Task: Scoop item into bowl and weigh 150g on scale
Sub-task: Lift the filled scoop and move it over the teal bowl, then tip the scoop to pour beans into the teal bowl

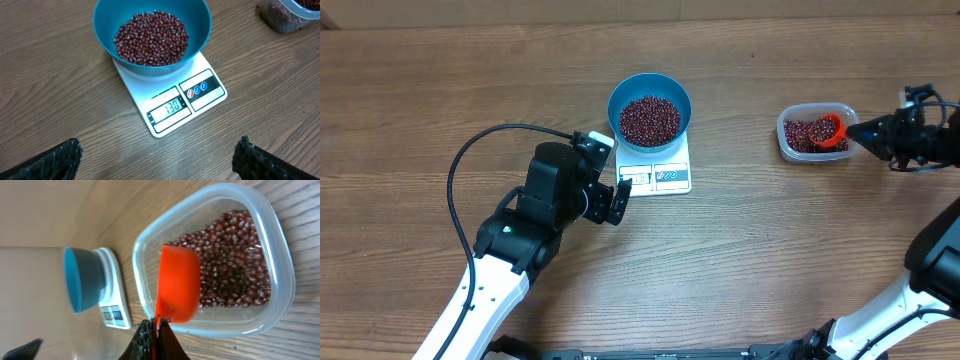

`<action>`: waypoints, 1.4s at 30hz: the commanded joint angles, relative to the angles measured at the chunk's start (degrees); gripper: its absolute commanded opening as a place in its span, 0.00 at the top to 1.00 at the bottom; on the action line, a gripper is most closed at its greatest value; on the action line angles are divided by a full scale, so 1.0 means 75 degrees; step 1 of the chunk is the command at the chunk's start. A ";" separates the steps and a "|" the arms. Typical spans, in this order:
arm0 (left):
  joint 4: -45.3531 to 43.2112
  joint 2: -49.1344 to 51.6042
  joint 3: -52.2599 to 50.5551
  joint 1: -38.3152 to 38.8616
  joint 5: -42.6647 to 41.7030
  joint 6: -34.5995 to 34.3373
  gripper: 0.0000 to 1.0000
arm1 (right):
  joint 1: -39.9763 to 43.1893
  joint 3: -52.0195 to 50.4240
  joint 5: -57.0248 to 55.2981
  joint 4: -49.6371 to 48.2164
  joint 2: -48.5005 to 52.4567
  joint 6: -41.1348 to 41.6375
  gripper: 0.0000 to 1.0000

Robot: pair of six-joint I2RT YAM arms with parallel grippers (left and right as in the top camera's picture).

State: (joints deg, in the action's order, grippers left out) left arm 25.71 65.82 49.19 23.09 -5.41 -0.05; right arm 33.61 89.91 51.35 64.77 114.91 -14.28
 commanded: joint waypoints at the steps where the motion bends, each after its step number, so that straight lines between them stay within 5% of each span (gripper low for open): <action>1: -0.0003 0.0058 -0.0032 -0.0029 -0.0050 -0.0079 0.01 | 0.0216 -0.0044 0.1151 0.0152 0.0026 -0.0638 0.96; 11: -0.0003 0.0058 -0.0029 -0.0029 -0.0050 -0.0079 0.01 | 0.0294 -0.0044 0.3235 0.0813 0.0026 -0.1603 0.96; 20: -0.0003 0.0058 -0.0029 -0.0026 -0.0050 -0.0079 0.00 | -0.0941 -0.0044 0.3803 0.0691 0.0026 -0.1422 0.96; 35: -0.0003 0.0058 -0.0029 -0.0026 -0.0050 -0.0079 0.01 | -0.3853 -0.0020 0.2699 -0.3314 0.0023 0.3072 0.96; 42: -0.0003 0.0058 -0.0029 -0.0029 -0.0050 -0.0079 0.00 | -0.4774 0.0318 0.1492 -0.3774 0.0009 0.3678 0.96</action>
State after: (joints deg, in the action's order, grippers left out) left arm 25.71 65.82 49.19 23.09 -5.41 -0.05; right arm -0.19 89.69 68.10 36.93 114.93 9.15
